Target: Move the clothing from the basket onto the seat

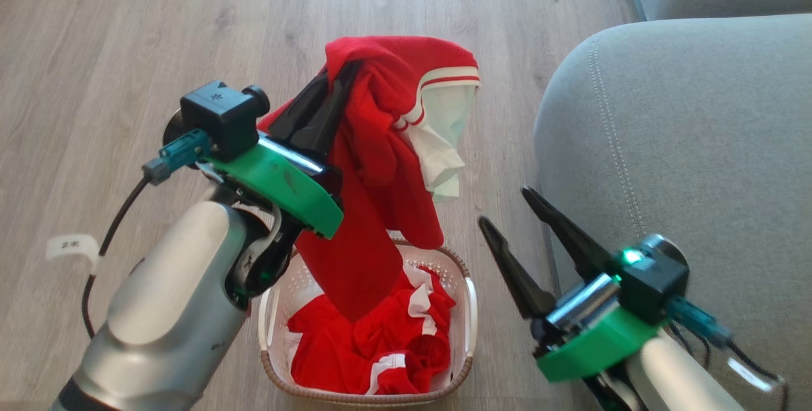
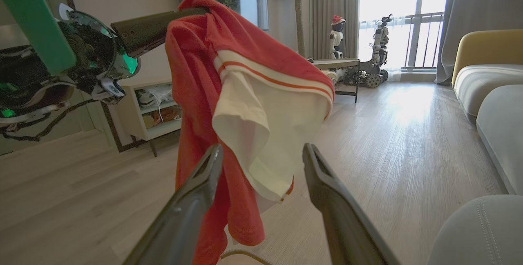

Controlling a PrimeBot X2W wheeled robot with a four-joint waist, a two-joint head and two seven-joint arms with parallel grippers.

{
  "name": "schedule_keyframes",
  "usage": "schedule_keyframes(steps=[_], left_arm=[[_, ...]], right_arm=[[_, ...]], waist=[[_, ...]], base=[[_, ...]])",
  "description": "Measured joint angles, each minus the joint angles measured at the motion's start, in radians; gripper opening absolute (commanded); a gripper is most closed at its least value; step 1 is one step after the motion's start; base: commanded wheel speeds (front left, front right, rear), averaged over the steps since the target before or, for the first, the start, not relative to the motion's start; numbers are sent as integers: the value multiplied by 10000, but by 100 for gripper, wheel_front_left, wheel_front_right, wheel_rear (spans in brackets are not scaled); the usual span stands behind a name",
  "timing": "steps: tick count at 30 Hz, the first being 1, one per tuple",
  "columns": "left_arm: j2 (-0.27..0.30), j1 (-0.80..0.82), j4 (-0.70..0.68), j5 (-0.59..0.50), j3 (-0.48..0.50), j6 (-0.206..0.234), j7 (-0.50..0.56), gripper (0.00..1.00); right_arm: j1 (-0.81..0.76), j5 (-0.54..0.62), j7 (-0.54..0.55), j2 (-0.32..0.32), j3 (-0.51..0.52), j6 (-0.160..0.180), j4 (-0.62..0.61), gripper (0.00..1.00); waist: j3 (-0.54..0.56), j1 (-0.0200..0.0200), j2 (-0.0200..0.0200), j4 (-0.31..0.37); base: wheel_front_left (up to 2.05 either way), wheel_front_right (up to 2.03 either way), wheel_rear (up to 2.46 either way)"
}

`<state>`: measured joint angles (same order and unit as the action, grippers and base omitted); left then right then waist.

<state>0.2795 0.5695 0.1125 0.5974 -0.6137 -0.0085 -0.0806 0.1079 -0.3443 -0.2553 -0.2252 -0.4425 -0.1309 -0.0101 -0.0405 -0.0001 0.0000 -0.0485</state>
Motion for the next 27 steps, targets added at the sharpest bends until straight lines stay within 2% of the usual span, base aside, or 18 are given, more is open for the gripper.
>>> schedule_keyframes(steps=[4, 12, 20, 27], left_arm=[[-38, 23, 115, 71, -113, -17, 0, 0], [-303, 133, 257, 142, -458, -217, -2, 0], [-543, 226, 393, 146, -788, -359, 12, 0], [-717, 231, 474, 159, -1129, -454, 102, 0]], right_arm=[[941, 0, 0, -63, -677, 0, 500, 100], [2046, -493, 0, -125, -1778, 0, 2297, 100], [2905, -1055, 0, 54, -2293, 0, 3684, 100], [3395, -1348, 0, 393, -2541, 0, 4299, 100]], waist=[[-52, 0, 0, -125], [-2, 0, 0, -580], [90, 0, 0, -1092], [187, 0, 0, -1507]], base=[[0, 0, 0], [0, 0, 0], [0, 0, 0], [0, 0, 0]])
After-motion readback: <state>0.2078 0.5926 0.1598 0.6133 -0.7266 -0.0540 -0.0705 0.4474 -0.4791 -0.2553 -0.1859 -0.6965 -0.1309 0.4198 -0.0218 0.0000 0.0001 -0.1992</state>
